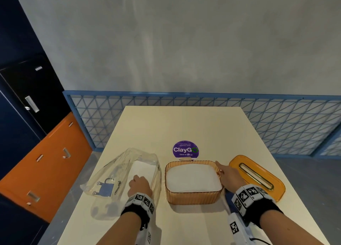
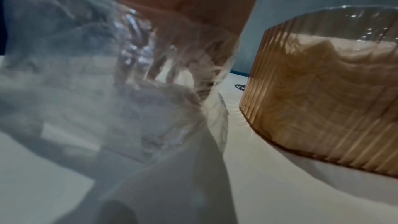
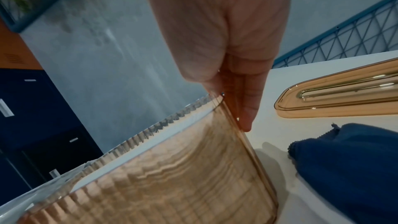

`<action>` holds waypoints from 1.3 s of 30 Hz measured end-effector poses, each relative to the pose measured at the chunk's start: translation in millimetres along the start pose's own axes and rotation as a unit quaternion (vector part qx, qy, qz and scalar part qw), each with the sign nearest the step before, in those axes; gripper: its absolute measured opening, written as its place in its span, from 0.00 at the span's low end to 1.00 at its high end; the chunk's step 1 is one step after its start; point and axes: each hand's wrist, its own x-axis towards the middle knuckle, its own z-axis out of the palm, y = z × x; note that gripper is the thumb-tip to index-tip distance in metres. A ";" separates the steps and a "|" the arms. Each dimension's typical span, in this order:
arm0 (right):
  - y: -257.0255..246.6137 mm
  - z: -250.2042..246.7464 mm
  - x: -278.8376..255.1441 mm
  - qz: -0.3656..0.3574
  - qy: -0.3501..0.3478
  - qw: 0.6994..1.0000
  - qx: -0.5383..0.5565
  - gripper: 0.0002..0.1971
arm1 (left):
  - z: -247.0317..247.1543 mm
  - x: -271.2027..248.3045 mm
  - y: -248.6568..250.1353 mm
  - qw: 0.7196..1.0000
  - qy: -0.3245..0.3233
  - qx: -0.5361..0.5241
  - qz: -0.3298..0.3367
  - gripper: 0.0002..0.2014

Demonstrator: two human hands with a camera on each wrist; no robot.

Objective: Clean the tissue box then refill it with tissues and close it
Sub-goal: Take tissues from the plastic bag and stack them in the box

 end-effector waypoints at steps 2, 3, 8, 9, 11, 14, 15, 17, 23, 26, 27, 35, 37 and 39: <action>-0.8 0.4 0.4 -0.004 0.003 1.000 -0.015 0.27 | 2.6 1.3 1.3 1.000 0.004 0.005 0.000 0.16; -1.1 0.5 0.2 -0.005 0.006 1.000 -0.020 0.28 | 3.2 2.5 1.5 1.000 0.007 0.005 0.000 0.16; 0.1 2.5 0.6 -0.010 0.017 0.999 -0.030 0.29 | 2.2 4.8 -0.9 1.000 0.020 0.003 0.012 0.20; 0.5 2.9 1.1 -0.012 0.016 0.999 -0.032 0.29 | 2.5 5.9 -0.5 1.000 0.021 0.008 0.012 0.21; 0.6 2.6 2.0 -0.017 0.015 0.999 -0.036 0.29 | 2.1 6.5 1.7 1.000 0.020 0.009 0.010 0.17; 0.0 1.2 1.7 -0.019 0.011 0.999 -0.037 0.29 | 1.0 6.8 2.5 1.000 0.018 0.019 0.014 0.14; 0.2 1.3 1.3 -0.019 0.011 0.999 -0.037 0.29 | 1.0 7.4 2.0 0.999 0.021 0.023 0.017 0.14; 0.2 1.8 1.1 -0.021 0.013 0.999 -0.039 0.29 | 0.3 8.6 0.4 0.999 0.028 0.025 0.020 0.14; -1.7 1.4 0.3 -0.027 0.009 0.998 -0.060 0.30 | -5.9 9.0 -3.4 0.998 0.043 0.011 0.033 0.16; -2.0 1.6 0.1 -0.023 0.008 0.998 -0.066 0.31 | -13.6 11.5 -7.4 0.998 0.042 -0.016 0.032 0.15; -1.8 1.9 0.4 -0.024 0.008 0.997 -0.069 0.31 | -15.3 11.9 -9.2 0.998 0.041 -0.021 0.035 0.14; -4.8 0.0 -3.4 -0.038 0.001 0.995 -0.095 0.31 | -8.7 10.0 -12.9 0.999 0.021 -0.019 0.041 0.17; -6.2 0.2 -3.9 -0.035 -0.003 0.994 -0.102 0.31 | -8.4 11.8 -9.3 0.999 0.014 -0.017 0.040 0.17; -5.7 1.5 -3.5 -0.035 -0.006 0.994 -0.104 0.32 | -12.1 14.4 -3.0 0.999 0.007 -0.029 0.038 0.17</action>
